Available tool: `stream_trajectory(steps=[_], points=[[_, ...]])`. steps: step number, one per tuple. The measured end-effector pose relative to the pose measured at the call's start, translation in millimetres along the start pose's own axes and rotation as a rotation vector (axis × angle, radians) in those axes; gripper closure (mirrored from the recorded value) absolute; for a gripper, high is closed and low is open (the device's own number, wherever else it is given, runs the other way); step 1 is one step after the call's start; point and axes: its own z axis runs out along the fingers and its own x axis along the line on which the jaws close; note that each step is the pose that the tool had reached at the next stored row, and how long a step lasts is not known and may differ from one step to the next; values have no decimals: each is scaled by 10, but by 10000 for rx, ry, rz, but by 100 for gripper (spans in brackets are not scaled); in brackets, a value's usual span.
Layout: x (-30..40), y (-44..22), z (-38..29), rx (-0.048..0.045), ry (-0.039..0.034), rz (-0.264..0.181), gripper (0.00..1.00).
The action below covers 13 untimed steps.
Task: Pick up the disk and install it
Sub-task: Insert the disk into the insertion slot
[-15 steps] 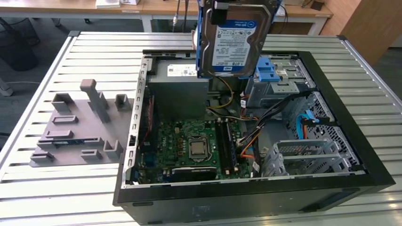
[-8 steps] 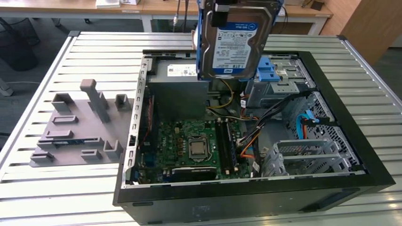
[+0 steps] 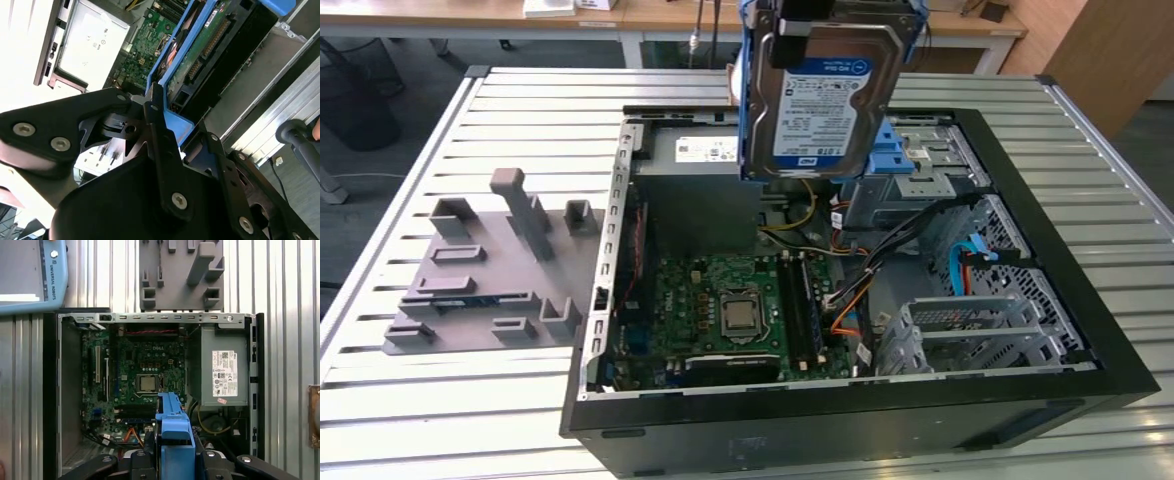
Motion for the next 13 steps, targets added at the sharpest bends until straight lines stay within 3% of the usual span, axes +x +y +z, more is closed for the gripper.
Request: stream_trajectory(steps=[13], points=[[203, -4, -1, 0, 18, 1, 64]])
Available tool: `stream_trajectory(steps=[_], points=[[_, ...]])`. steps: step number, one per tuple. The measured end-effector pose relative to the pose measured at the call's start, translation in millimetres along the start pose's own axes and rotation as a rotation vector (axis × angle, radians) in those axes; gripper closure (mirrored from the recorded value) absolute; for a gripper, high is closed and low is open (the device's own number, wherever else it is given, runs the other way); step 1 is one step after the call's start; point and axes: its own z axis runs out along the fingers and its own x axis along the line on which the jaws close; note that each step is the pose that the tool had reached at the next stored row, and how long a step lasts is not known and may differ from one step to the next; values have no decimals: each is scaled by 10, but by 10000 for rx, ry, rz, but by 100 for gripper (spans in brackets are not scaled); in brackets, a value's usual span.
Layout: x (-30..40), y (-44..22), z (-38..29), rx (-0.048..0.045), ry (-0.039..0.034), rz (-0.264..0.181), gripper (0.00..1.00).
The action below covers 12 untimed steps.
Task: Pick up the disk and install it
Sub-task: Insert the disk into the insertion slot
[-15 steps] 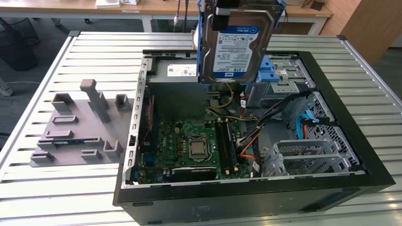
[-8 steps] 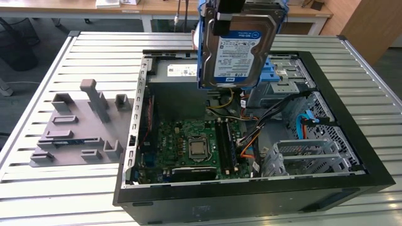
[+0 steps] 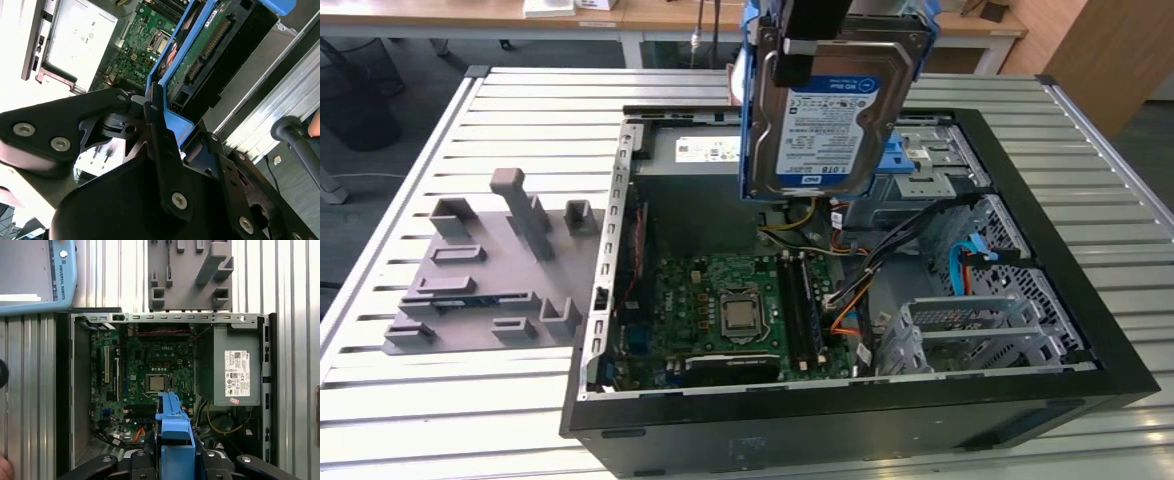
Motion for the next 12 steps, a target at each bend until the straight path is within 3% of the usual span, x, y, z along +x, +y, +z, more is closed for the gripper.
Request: stream_trajectory(steps=[6, 12], points=[[106, -2, 1, 4, 1, 0, 64], [158, -3, 2, 92, -2, -3, 64]])
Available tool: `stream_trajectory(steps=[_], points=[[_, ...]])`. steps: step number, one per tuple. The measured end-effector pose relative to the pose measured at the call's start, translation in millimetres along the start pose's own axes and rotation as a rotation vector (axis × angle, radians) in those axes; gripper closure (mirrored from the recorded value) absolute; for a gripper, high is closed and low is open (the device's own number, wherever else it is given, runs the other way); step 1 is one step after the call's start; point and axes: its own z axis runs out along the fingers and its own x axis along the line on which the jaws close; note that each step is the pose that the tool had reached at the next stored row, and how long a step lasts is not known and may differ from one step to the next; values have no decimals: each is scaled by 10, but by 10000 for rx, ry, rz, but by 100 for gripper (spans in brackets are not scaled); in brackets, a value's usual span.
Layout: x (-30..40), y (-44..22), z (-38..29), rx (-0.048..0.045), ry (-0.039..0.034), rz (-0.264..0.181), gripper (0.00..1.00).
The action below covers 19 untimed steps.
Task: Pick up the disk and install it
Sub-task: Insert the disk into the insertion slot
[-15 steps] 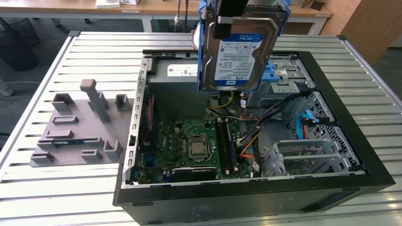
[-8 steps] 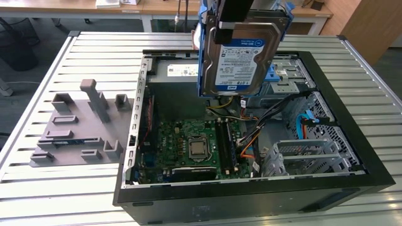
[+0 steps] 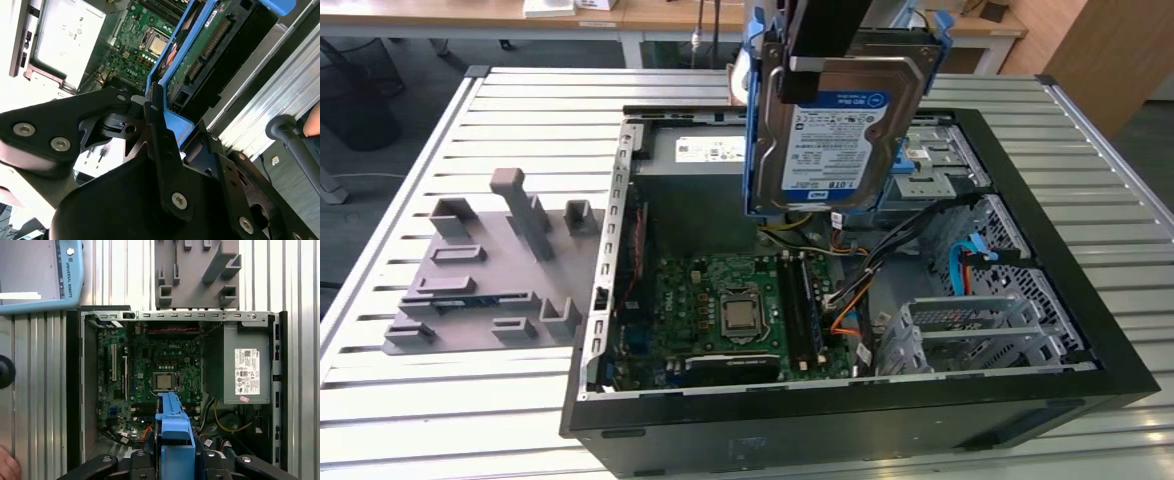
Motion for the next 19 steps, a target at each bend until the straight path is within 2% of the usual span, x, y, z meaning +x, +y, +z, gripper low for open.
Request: stream_trajectory(steps=[3, 11, 19], points=[[30, -2, 13, 0, 1, 0, 64], [182, -6, 34, 0, 13, 1, 64], [184, -6, 34, 1, 27, 1, 64]])
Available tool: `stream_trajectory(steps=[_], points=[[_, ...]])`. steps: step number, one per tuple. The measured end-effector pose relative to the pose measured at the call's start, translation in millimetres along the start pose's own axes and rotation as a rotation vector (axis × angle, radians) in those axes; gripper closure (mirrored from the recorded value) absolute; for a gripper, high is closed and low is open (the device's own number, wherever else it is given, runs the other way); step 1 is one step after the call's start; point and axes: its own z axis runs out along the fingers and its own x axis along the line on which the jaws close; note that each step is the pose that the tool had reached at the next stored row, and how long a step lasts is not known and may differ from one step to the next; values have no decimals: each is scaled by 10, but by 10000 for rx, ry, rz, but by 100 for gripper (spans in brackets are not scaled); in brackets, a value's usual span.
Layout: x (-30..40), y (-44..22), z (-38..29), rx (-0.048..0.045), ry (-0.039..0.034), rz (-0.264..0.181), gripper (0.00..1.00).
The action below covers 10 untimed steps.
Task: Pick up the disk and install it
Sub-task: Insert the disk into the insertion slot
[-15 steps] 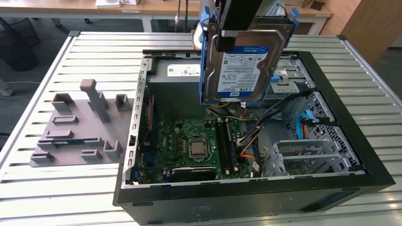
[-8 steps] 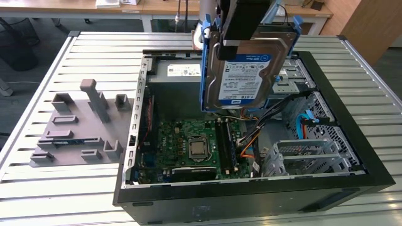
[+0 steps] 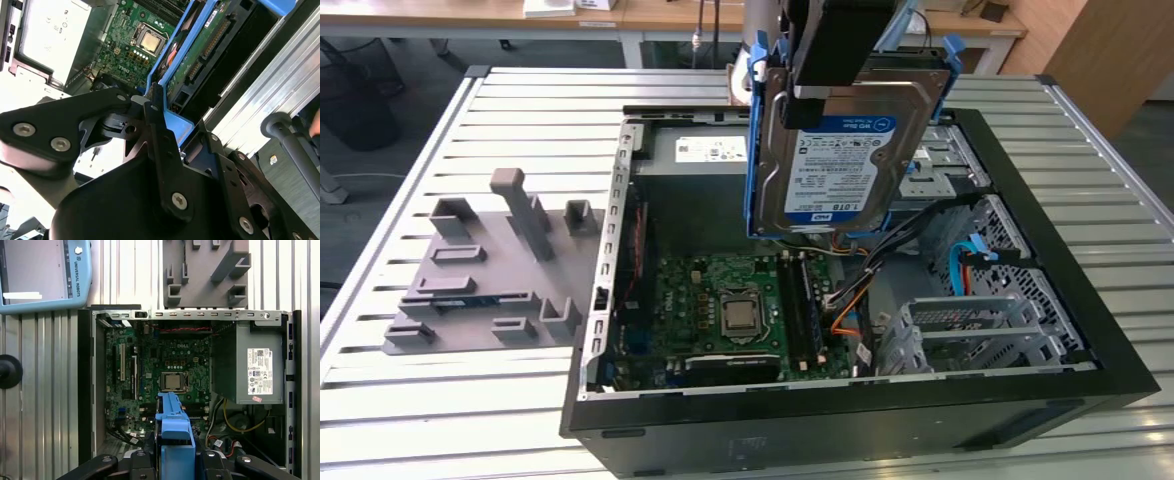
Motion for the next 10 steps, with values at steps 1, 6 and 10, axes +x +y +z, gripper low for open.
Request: stream_trajectory(steps=[1, 6, 10], points=[[0, 0, 0, 0, 0, 0, 64], [0, 0, 0, 0, 1, 0, 64], [0, 0, 0, 1, 1, 0, 64]])
